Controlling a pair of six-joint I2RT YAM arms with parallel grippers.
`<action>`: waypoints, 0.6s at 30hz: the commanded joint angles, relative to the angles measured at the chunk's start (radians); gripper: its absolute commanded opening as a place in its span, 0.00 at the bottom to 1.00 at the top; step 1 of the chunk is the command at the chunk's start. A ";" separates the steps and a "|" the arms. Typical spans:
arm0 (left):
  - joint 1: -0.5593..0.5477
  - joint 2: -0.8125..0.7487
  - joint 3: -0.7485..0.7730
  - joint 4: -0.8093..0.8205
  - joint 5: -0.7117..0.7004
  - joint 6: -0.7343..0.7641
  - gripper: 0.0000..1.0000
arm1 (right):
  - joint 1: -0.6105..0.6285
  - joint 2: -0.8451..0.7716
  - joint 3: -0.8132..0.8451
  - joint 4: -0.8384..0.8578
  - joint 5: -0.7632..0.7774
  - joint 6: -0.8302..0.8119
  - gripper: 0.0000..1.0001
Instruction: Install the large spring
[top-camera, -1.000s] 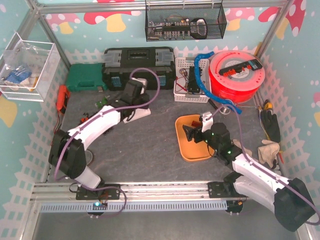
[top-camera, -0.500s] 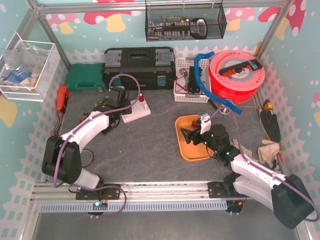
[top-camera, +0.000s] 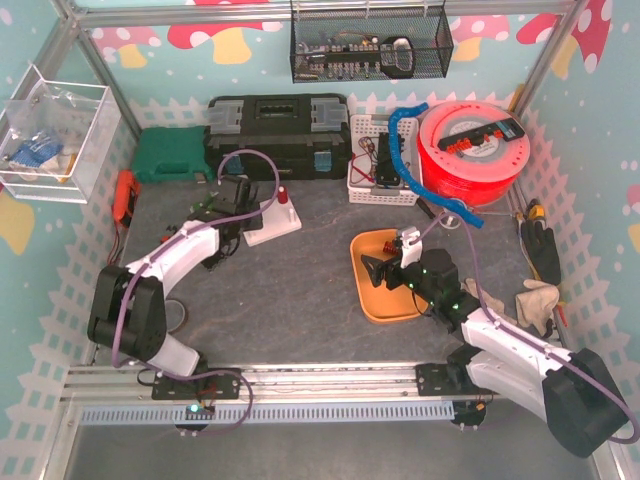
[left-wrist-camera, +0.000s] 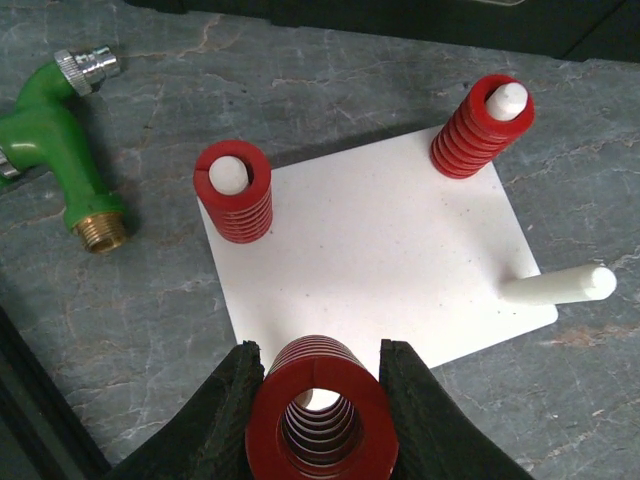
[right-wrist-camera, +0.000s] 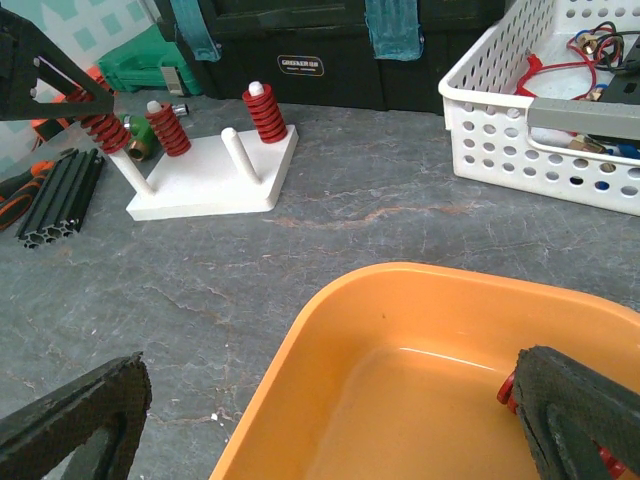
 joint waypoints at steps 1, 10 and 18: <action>0.006 0.014 -0.013 0.017 0.000 -0.004 0.07 | -0.004 -0.007 -0.006 0.016 0.004 -0.001 0.98; 0.015 0.014 -0.019 0.004 -0.006 0.005 0.09 | -0.003 -0.027 -0.008 0.007 0.018 -0.007 0.98; 0.018 0.065 -0.016 0.025 0.020 0.009 0.10 | -0.004 -0.051 -0.016 -0.003 0.059 -0.017 0.98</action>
